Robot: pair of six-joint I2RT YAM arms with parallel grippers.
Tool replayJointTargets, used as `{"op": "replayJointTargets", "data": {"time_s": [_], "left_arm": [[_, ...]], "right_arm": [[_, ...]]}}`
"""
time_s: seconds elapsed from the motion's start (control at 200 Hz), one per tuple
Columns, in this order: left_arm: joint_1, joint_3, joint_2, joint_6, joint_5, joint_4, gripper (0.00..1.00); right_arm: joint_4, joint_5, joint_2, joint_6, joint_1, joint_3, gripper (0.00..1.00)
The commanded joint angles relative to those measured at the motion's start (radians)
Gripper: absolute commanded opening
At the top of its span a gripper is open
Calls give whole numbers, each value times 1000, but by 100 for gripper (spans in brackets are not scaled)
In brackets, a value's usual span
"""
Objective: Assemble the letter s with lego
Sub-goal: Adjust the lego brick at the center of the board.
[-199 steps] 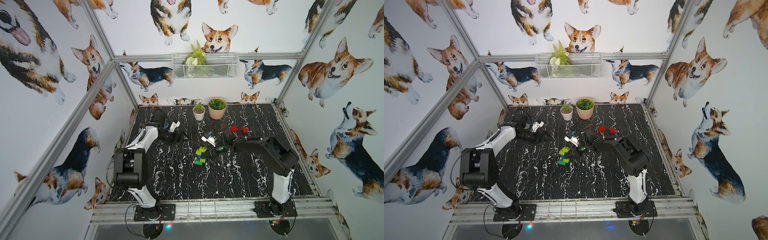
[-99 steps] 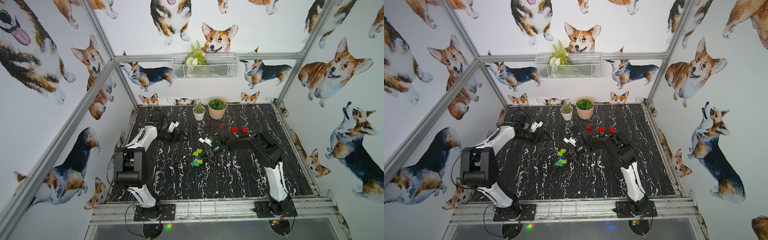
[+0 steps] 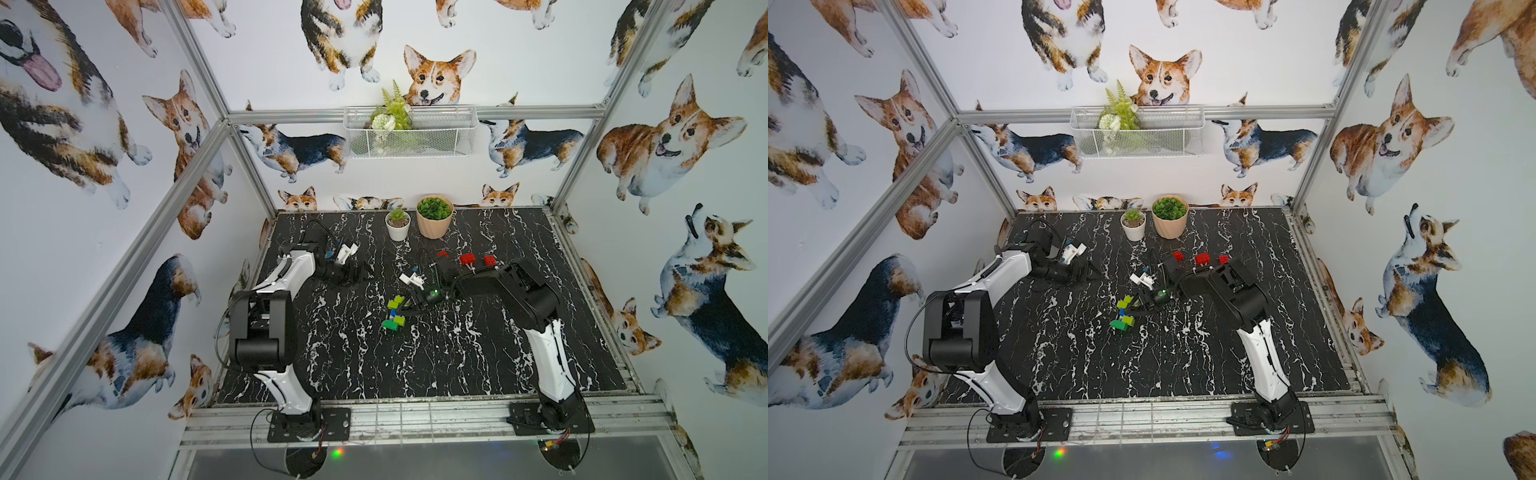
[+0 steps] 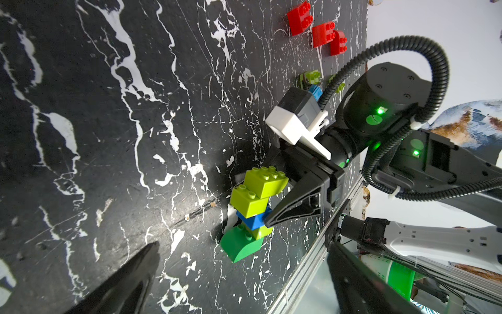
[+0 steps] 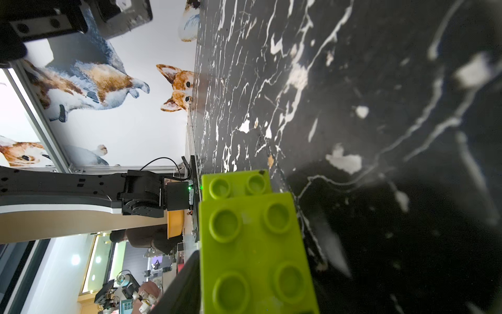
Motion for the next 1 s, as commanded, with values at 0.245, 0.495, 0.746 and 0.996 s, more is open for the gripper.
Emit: {"op": "replayJointTargets", "data": {"time_s": [0.245,0.495,0.746,0.996], "left_arm": [[3,7,8,6,26,1,100],[3,6,12,5,27,5,100],[2,10,12,11,22,-6,99],[4,12,13,12,23,-6,100]], "right_arm": [[-74,68,-8,-4,-45,-3,70],[-136,104,-10,-35,-72,44,74],[-225,164,24,-71,-91,116,75],[-332,297,9,-131,-107,126,81]]}}
